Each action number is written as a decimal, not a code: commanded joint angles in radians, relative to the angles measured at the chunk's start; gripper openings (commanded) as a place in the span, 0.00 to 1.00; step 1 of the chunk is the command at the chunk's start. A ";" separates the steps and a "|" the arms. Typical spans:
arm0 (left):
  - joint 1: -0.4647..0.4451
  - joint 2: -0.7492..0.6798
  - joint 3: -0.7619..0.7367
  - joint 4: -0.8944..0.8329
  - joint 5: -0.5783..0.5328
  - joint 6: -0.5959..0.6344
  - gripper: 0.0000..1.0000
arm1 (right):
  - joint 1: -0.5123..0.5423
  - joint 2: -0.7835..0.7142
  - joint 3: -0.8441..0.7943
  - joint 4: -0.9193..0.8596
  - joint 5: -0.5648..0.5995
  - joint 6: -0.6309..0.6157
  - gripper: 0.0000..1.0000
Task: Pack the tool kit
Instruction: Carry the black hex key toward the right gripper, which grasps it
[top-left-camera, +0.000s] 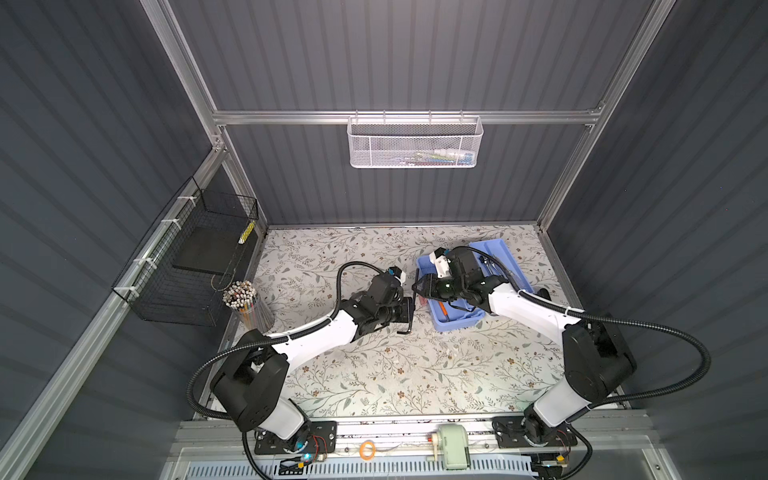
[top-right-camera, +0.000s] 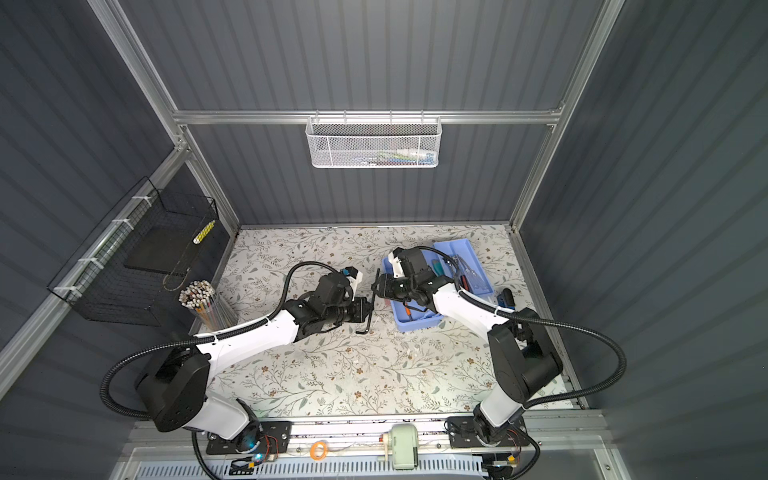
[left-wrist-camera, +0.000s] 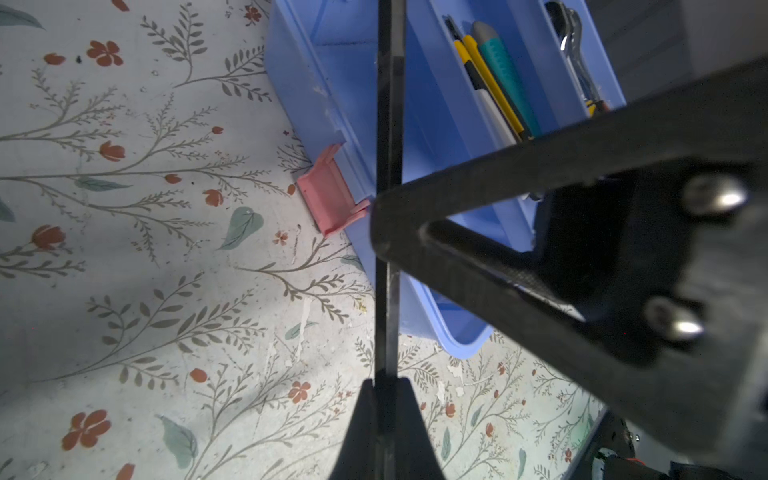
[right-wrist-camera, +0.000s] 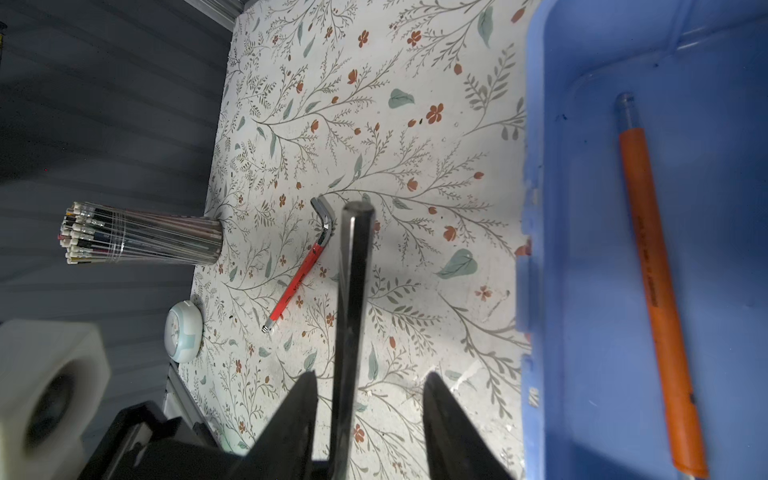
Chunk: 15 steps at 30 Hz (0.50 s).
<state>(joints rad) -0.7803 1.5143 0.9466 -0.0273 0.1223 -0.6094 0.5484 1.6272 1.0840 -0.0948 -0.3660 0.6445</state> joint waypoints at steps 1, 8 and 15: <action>-0.008 -0.037 -0.013 0.078 0.043 0.016 0.01 | 0.012 0.009 0.027 0.029 -0.027 0.016 0.39; -0.007 -0.028 -0.036 0.139 0.075 0.007 0.02 | 0.016 0.008 0.021 0.060 -0.052 0.047 0.18; -0.007 -0.036 -0.035 0.068 0.014 0.022 0.31 | 0.015 -0.019 0.024 0.028 -0.060 0.035 0.00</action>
<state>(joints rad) -0.7849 1.5017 0.9131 0.0727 0.1623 -0.6071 0.5598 1.6314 1.0893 -0.0605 -0.4046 0.6846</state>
